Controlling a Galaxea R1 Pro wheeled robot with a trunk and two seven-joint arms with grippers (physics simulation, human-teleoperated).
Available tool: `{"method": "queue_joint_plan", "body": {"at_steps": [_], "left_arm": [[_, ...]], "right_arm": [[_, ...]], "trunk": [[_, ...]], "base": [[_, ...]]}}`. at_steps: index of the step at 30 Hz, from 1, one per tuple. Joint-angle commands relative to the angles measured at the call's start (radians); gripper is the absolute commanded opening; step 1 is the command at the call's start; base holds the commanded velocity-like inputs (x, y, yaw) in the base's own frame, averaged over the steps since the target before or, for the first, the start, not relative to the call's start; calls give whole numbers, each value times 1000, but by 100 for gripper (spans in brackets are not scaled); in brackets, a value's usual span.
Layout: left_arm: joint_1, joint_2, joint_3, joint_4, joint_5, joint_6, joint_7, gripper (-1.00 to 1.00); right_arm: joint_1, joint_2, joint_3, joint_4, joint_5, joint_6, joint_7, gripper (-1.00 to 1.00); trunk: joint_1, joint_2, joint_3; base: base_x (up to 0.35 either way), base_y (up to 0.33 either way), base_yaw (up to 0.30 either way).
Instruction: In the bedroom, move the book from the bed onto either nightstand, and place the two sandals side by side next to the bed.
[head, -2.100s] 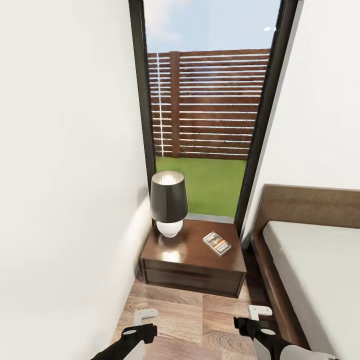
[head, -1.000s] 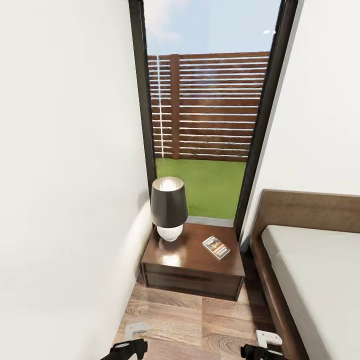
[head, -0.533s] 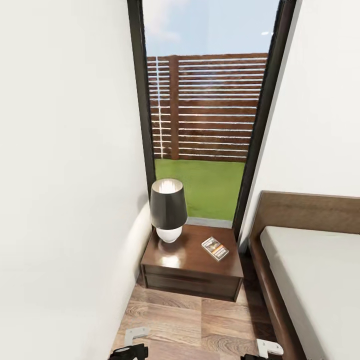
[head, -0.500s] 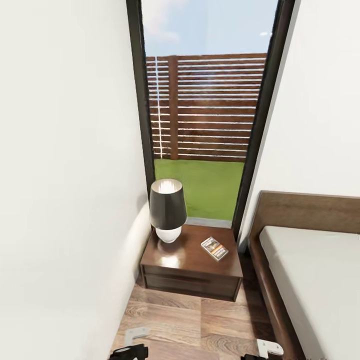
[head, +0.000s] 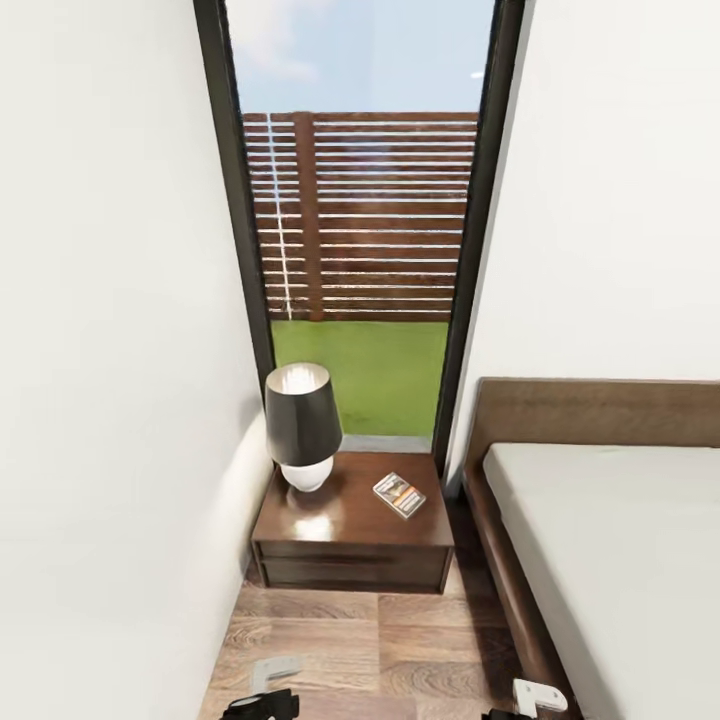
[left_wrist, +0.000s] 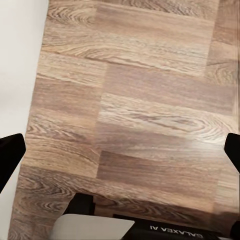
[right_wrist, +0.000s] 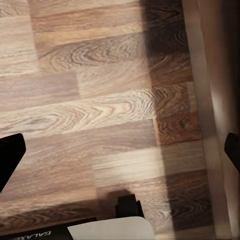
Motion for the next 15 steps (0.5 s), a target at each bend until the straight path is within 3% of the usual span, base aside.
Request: {"method": "queue_joint_plan", "body": {"at_steps": [1,15], "left_arm": [[0,1,-8,-3,5,5,7,100],[1,2,-8,-2,6,5,7,100]], "right_arm": [[-2,1,8,3,-9,-5,0,100],[6,1,8,7,-9,-1,-10,100]], "trunk": [[-4,6,2],[-58,104,46]], "base": [[0,0,-234],[0,0,-51]]}}
